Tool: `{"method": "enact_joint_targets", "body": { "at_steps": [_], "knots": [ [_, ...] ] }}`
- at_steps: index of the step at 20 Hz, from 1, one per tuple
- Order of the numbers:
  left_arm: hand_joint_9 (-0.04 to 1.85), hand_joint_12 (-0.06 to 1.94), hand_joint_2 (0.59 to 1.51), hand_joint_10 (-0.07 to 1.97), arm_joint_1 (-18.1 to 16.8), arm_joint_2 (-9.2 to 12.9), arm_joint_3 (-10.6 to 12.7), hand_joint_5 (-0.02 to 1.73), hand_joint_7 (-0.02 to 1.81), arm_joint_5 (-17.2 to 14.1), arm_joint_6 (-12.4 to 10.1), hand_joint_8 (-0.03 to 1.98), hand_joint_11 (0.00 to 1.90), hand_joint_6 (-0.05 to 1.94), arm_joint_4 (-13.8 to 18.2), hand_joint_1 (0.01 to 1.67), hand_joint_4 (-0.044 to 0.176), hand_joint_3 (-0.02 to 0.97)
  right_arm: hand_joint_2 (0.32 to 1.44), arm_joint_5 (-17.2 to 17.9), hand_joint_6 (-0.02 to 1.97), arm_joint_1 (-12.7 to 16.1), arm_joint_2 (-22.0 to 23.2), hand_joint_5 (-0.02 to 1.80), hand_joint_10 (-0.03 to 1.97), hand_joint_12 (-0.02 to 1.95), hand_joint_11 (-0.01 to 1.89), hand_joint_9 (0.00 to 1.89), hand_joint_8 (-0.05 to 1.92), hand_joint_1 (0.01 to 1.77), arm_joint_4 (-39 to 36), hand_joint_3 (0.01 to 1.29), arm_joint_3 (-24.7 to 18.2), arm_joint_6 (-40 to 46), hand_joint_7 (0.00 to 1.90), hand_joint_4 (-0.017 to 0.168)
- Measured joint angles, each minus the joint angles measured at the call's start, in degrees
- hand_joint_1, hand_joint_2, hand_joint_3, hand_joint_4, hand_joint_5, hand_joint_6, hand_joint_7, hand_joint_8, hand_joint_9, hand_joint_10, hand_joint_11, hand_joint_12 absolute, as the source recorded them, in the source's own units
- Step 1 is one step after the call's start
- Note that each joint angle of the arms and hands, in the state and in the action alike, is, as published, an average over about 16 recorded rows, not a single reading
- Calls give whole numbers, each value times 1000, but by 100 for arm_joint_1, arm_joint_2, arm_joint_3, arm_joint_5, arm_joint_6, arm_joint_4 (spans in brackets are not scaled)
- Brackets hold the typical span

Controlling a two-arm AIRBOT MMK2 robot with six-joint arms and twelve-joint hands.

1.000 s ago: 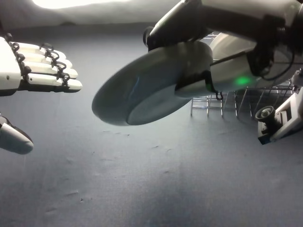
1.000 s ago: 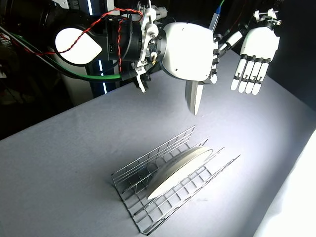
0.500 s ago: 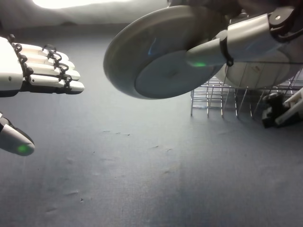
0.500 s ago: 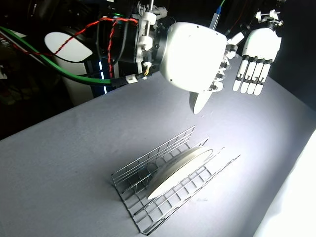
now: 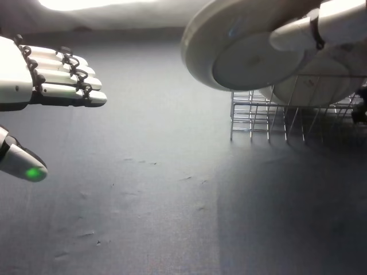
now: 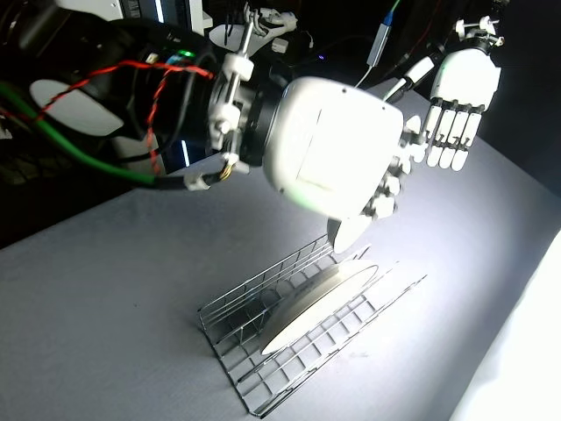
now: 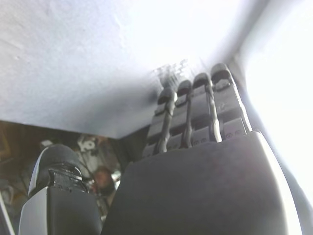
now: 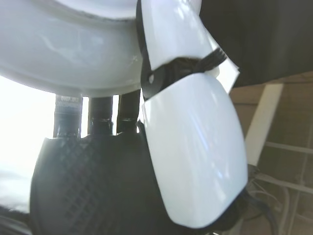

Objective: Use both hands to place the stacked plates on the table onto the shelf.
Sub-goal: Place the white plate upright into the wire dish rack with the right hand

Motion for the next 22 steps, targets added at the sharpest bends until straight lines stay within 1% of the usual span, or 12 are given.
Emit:
{"method": "enact_joint_targets", "body": {
  "at_steps": [7, 13, 16, 18, 22],
  "knots": [
    [20, 7, 1016, -59, -7, -74, 201, 26, 19, -76, 0, -4, 17, 6, 18, 23, 2, 10, 991, 101, 895, -384, 56, 905, 952, 1565, 818, 977, 813, 1472, -245, 13, 195, -2, 1004, -9],
    [20, 7, 1013, -59, -35, -143, 358, 26, 19, -139, 0, -4, 20, 6, 30, 23, 2, 10, 998, 243, 891, -720, 68, 908, 989, 1427, 822, 986, 822, 1463, -551, 13, 322, -17, 1015, -9],
    [20, 7, 1012, -59, -58, -173, 397, 25, 19, -173, 0, -4, 21, 6, 37, 23, 2, 11, 1002, 317, 890, -842, 70, 908, 997, 1397, 825, 994, 818, 1456, -710, 13, 382, -29, 1022, -9],
    [19, 7, 1012, -58, -74, -187, 414, 24, 18, -190, 0, -5, 22, 7, 42, 23, 2, 11, 1005, 351, 889, -901, 71, 908, 1018, 1336, 827, 993, 828, 1451, -806, 13, 418, -43, 1026, -9],
    [20, 7, 1014, -58, -103, -202, 430, 23, 18, -215, 0, -5, 23, 7, 56, 23, 2, 11, 1010, 409, 888, -961, 73, 907, 1047, 1253, 829, 990, 836, 1438, -985, 13, 460, -70, 1036, -9]
  ]
}}
